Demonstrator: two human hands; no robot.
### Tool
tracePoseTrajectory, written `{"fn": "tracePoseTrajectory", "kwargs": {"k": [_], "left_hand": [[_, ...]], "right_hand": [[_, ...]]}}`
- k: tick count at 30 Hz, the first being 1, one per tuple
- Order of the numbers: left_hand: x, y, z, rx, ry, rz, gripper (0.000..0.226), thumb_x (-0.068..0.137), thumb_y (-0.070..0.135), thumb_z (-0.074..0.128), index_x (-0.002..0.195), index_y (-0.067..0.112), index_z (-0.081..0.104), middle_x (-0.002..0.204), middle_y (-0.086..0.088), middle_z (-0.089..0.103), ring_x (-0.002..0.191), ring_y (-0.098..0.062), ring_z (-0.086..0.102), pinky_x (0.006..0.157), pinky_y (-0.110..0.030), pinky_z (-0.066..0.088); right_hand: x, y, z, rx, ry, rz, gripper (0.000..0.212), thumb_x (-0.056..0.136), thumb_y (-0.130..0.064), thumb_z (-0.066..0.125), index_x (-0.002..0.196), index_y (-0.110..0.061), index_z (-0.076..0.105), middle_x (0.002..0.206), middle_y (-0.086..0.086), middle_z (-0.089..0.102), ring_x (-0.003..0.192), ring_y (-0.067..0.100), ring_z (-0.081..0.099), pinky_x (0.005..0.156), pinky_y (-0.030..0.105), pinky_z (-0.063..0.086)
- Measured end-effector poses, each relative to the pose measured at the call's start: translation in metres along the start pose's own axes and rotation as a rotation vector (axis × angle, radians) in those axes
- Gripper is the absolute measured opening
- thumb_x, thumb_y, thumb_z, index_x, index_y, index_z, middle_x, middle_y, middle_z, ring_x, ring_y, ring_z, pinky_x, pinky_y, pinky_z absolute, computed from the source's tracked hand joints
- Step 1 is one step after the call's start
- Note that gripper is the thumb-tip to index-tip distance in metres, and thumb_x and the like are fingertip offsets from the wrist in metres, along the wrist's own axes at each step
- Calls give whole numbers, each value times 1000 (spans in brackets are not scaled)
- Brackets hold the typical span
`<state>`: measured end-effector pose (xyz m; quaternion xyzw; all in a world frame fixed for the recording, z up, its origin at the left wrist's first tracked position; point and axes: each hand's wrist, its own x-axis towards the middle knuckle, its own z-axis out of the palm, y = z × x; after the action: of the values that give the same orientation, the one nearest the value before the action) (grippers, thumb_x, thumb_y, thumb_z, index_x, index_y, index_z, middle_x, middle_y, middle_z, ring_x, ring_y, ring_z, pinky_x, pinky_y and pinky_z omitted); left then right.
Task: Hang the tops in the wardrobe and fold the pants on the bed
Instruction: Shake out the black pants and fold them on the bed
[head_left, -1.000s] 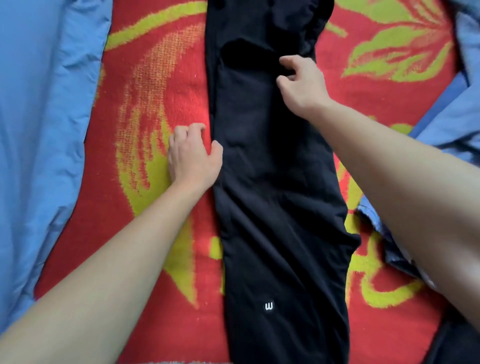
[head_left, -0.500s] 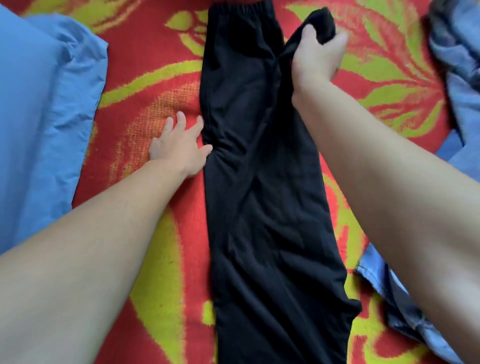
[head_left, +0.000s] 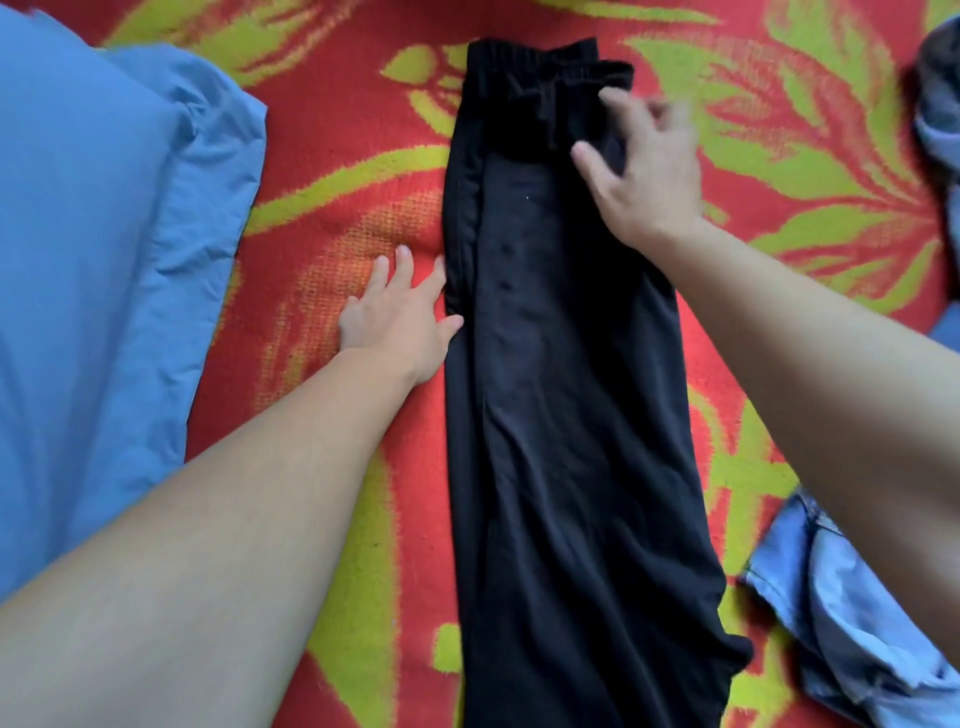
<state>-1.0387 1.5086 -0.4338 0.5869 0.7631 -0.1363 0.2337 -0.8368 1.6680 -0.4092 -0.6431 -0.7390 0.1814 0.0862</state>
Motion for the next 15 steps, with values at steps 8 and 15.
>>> {"fn": "tracePoseTrajectory", "kwargs": {"k": [8,15], "left_hand": [[0,0,1,23,14,5,67,98,60,36,154,41,5,165,0,2,152,-24,5,106,-52,36],[1,3,1,1,-20,-19,67,98,58,37,154,42,4,165,1,-2,152,-24,0,110,-53,31]], "right_hand": [[28,-21,-3,204,-133,174,51,88,-37,59,136,-23,48,131,6,44,114,18,50,102,29,40],[55,-32,-18,567,-142,424,98,63,-32,65,149,-17,22,126,5,53,109,23,59,87,35,54]]}}
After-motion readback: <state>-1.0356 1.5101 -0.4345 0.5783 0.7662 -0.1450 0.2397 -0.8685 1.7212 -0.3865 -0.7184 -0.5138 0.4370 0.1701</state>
